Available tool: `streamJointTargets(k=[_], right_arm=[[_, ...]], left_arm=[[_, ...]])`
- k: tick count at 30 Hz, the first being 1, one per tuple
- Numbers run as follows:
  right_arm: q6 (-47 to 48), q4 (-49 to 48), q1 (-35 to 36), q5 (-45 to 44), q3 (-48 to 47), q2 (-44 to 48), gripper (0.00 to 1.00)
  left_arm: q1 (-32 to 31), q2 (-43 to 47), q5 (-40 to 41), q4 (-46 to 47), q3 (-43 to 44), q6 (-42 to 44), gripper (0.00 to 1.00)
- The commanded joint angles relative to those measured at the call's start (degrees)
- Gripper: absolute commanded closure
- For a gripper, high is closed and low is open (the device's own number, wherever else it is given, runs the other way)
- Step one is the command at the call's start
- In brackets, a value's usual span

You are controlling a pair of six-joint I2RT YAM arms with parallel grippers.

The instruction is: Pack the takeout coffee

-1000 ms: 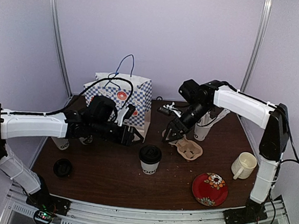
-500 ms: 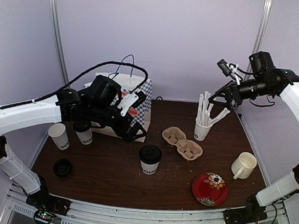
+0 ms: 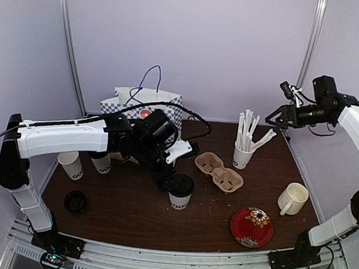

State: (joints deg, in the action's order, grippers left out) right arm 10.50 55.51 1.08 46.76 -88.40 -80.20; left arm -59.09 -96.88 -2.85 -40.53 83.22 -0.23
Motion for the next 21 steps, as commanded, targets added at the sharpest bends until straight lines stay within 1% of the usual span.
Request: streamJointTargets(k=[1,11,21], right_arm=[[-1.5,-2.0,-0.3,3.0,0.7,-0.1,0.1],[-0.9,-2.5,-0.3,2.9,2.8,1.1,0.1],[-1.3,-2.9,-0.3,4.5,3.1,0.2,0.1]], left_arm=[[-0.9,-2.3,-0.8,-0.8,2.3,1.6,0.04],[-0.9,-7.1,0.9,-1.0,5.3,1.1,0.03],[-0.9,-9.8,2.0,-2.3,7.8,0.4,0.03]])
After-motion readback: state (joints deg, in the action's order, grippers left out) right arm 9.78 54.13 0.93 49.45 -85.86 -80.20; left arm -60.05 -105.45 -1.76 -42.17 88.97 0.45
